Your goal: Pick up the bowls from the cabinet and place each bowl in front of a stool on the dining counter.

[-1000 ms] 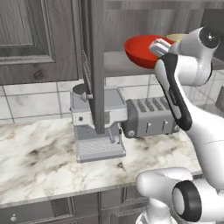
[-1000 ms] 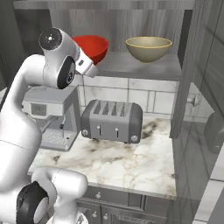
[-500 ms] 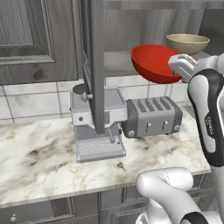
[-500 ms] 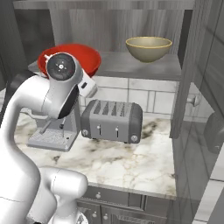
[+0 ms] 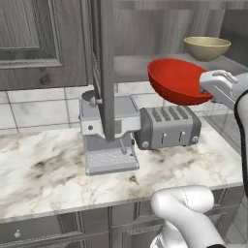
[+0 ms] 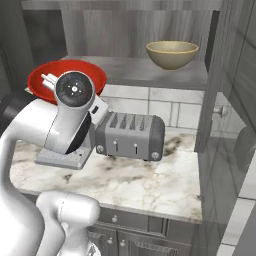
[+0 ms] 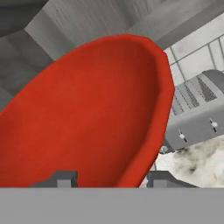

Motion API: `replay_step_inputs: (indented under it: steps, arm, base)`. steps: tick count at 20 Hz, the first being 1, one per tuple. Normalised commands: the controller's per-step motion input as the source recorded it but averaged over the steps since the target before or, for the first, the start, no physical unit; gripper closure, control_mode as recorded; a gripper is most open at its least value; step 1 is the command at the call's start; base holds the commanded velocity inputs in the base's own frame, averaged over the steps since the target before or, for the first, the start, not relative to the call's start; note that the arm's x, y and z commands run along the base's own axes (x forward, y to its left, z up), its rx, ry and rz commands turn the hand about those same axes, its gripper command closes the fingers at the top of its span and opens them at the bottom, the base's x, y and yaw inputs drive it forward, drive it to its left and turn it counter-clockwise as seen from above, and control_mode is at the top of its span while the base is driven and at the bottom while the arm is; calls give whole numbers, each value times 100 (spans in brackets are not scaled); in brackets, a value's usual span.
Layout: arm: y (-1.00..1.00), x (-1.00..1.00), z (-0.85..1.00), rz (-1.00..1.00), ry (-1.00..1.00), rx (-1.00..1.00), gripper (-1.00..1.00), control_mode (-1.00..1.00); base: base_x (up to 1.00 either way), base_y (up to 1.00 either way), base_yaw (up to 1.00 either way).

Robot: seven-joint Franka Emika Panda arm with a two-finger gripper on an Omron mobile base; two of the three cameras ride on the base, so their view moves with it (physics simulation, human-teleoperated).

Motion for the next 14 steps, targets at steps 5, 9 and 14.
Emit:
replay_step_inputs:
  steps: [5, 9, 14]
  arm:
    - [0, 0, 0, 0, 0, 0, 100, 100]
    - [0, 0, 0, 0, 0, 0, 100, 100]
    - [0, 0, 0, 0, 0, 0, 100, 100]
  base:
    - [-65, 5, 13]
    - [-81, 19, 21]
    - [-70, 34, 37]
